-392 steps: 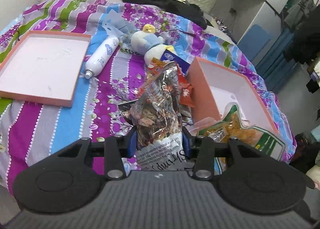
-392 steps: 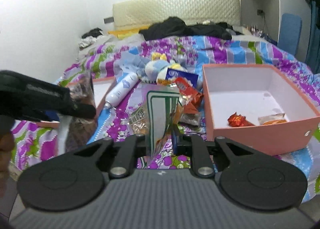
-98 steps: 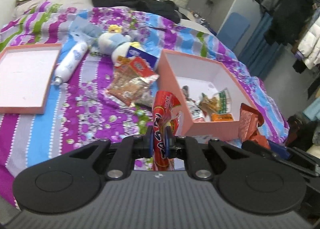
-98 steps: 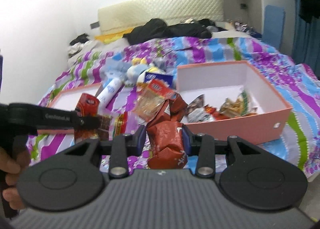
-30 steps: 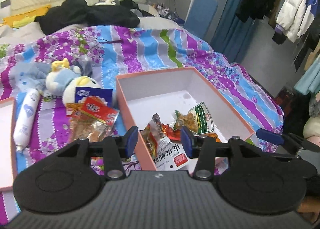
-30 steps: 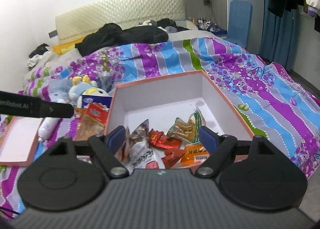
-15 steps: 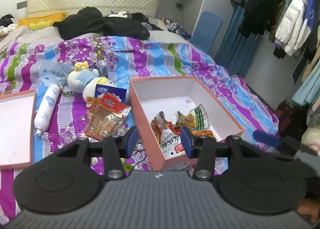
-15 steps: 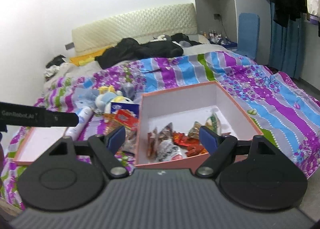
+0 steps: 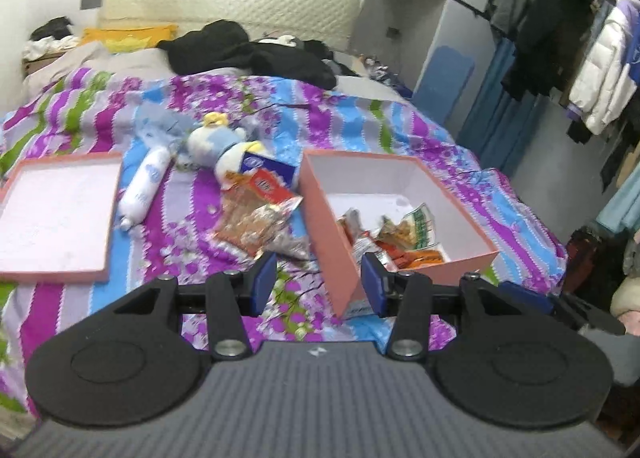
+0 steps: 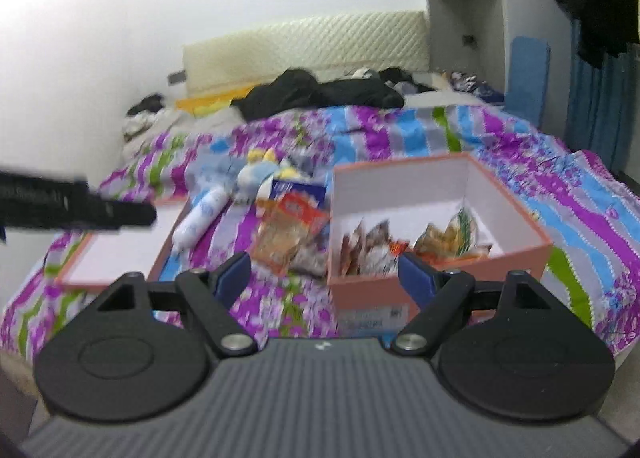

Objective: Organize snacks

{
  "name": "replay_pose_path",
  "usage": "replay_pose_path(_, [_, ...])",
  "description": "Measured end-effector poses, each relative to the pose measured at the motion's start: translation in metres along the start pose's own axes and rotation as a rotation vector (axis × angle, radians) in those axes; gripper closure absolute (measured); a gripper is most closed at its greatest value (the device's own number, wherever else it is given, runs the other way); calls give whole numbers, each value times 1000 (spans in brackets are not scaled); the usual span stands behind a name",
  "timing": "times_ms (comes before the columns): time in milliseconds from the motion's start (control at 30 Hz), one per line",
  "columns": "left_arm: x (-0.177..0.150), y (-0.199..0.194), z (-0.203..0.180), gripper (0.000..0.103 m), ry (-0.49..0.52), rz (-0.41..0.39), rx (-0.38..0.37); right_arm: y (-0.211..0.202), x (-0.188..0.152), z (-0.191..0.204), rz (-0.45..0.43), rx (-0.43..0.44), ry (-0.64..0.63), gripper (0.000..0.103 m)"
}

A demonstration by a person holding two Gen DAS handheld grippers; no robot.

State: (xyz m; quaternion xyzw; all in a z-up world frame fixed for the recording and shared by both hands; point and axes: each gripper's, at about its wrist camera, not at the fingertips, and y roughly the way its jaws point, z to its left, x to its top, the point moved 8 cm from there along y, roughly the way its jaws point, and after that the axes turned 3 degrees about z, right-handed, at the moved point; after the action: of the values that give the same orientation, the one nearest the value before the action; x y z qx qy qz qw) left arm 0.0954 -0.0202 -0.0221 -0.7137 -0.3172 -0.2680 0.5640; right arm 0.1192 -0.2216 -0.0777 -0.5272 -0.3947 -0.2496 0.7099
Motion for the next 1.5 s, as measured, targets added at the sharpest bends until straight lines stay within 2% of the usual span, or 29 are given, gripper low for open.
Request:
replay_pose_path(100, [-12,2,13,51,1,8,28,2,-12,3,12,16,8,21])
replay_pose_path(167, [-20,5,24,51,-39,19,34,4,-14,5,14,16,5,21])
replay_pose_path(367, [-24,19,44,51,-62,33,58,18,-17,9,-2,25,-16,21])
replay_pose_path(533, [-24,41,56,51,-77,58,62,50,-34,16,66,62,-7,21])
replay_pose_path(633, [-22,57,64,51,-85,81,72,62,-34,22,81,63,-25,21])
replay_pose_path(833, [-7,80,92,51,-114,91,99,85,-17,35,54,40,-83,21])
replay_pose_path(1000, [6,104,124,51,-147,102,113,121,-11,55,82,51,-175,22])
replay_pose_path(1167, [10,152,151,45,-178,132,71,165,-10,77,96,26,-301,23])
replay_pose_path(1267, [10,191,160,35,-182,151,19,200,-13,88,115,-19,-373,28])
replay_pose_path(1400, [11,248,168,31,-130,181,-39,248,-20,93,169,-96,-405,32])
replay_pose_path(1500, [14,293,168,31,-85,233,-121,274,-32,96,196,-161,-513,34])
